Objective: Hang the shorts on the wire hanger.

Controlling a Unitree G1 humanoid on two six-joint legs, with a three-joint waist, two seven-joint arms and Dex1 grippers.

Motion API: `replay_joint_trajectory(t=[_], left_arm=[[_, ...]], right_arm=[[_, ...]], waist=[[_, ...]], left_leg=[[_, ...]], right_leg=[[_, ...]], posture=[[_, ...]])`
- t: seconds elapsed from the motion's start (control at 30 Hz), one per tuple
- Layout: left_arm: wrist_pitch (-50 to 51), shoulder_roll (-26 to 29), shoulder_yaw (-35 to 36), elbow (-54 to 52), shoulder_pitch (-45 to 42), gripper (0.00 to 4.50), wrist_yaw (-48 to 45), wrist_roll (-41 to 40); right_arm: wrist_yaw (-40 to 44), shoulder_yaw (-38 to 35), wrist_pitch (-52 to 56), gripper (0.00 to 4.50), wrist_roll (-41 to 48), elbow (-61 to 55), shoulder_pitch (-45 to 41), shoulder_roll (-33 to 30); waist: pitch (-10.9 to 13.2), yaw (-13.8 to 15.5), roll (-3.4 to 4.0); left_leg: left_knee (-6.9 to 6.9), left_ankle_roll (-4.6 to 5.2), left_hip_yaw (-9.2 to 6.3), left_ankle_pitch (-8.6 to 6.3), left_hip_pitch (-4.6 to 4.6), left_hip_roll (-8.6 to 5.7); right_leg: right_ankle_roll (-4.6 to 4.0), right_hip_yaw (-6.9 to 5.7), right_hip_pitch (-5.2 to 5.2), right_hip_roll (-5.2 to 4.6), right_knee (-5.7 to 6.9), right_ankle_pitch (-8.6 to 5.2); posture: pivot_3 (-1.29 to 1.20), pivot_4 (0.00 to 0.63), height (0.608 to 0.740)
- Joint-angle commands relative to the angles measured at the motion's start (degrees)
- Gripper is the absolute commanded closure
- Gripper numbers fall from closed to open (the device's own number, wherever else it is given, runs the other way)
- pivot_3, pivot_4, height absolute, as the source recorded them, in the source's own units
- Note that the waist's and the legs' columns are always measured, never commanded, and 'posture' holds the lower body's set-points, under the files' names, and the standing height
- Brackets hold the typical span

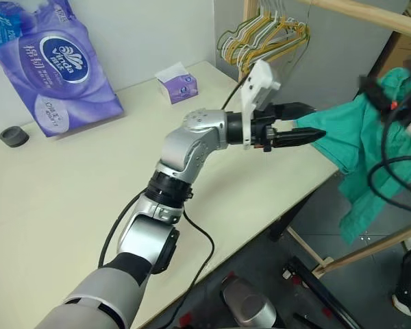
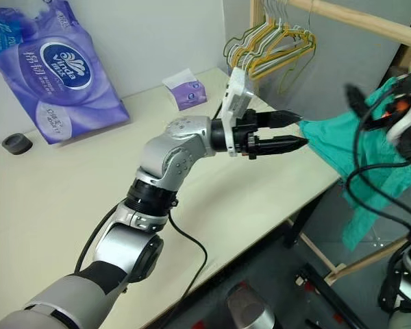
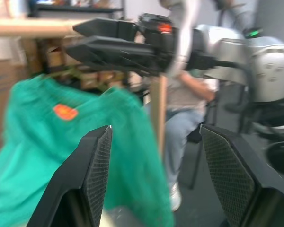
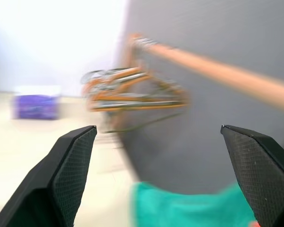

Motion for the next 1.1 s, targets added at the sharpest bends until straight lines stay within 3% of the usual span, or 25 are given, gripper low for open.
replay_joint_trajectory(t=[0.03, 0.2, 0.27, 0.33, 0.43, 0.53, 0.6, 0.77, 1.1], left_arm=[[0.4, 4.6, 3.2, -6.4, 4.1, 1.37, 7.0, 3.8], [5.1, 13.4, 13.6, -22.1, 25.9, 1.37, 26.7, 13.1], [7.5, 11.6, 18.4, -28.3, 33.4, 1.37, 34.0, 13.9], [8.7, 8.1, 22.6, -32.4, 38.9, 1.37, 40.9, 14.4], [6.0, 5.7, 24.1, -35.3, 47.1, 1.37, 48.2, 19.6], [3.1, 2.3, 26.1, -37.3, 56.9, 1.37, 54.5, 23.4], [2.2, -0.7, 28.8, -37.4, 58.8, 1.37, 57.6, 22.6], [0.2, -0.8, 29.9, -34.8, 56.5, 1.37, 58.8, 21.9], [-1.4, 2.0, 28.7, -30.9, 52.7, 1.37, 58.5, 22.3]], right_arm=[[1.6, 4.2, -4.2, 0.02, 1.4, -0.9, 0.4, 2.1], [4.7, 16.3, -15.3, 0.02, -1.2, 8.0, 3.3, 11.9], [4.8, 20.1, -21.4, 0.02, -4.1, 12.7, 4.6, 15.7], [4.6, 23.1, -26.7, 0.02, -6.8, 16.8, 5.5, 18.7], [4.8, 26.6, -34.3, 0.02, -10.3, 21.8, 6.3, 22.1], [5.7, 29.1, -40.1, 0.02, -11.3, 26.2, 7.1, 25.7], [6.1, 29.7, -42.4, 0.02, -11.5, 29.2, 7.1, 27.2], [7.6, 29.8, -46.0, 0.02, -12.4, 34.9, 5.5, 28.1], [9.1, 29.7, -48.1, 0.02, -12.5, 40.5, 4.3, 28.4]], waist=[[0.0, 0.6, 0.01], [-0.9, 2.3, -0.05], [-1.2, 5.0, -0.25], [-1.3, 8.6, -0.3], [-1.5, 14.5, -0.44], [-2.4, 18.5, -0.49], [-2.7, 20.9, -0.8], [-2.9, 26.4, -1.03], [-3.1, 28.1, -0.84]], left_leg=[[0.02, 0.0, -0.01, 0.0, 0.0, 0.01], [-0.02, 0.0, 0.0, 0.0, 0.18, 0.18], [-0.01, -0.01, -0.18, 0.01, 0.21, 0.25], [0.47, -0.02, -0.4, 0.01, -0.39, 0.21], [0.96, -0.08, -0.54, 0.0, -0.7, 0.15], [1.04, -0.22, -0.62, -0.03, -0.7, 0.06], [1.1, -0.33, -0.64, -0.1, -0.68, 0.06], [1.42, -0.39, -0.8, -0.06, -0.62, 0.1], [1.65, -0.4, -0.84, -0.06, -0.4, 0.21]], right_leg=[[-0.17, 0.0, 0.0, -0.07, 0.02, 0.11], [-0.19, 0.06, -0.18, -0.06, 0.41, 0.15], [-0.19, 0.04, -0.37, -0.01, 0.61, 0.14], [-0.21, -0.06, -0.88, -0.02, 0.9, 0.16], [-0.39, -0.16, -1.0, -0.05, 0.97, 0.27], [-0.4, -0.18, -0.92, -0.09, 0.84, 0.37], [-0.41, -0.19, -0.89, -0.09, 0.81, 0.38], [-0.69, -0.41, -0.87, -0.03, 0.83, 0.59], [-0.78, -0.49, -0.44, 0.11, 0.91, 0.71]], posture=[[-0.5, 0.101, 0.74], [-0.38, 0.067, 0.74], [-0.33, 0.054, 0.74], [-0.29, 0.046, 0.74], [-0.23, 0.034, 0.74], [-0.19, 0.033, 0.74], [-0.16, 0.03, 0.74], [-0.13, 0.034, 0.74], [-0.07, 0.068, 0.74]])
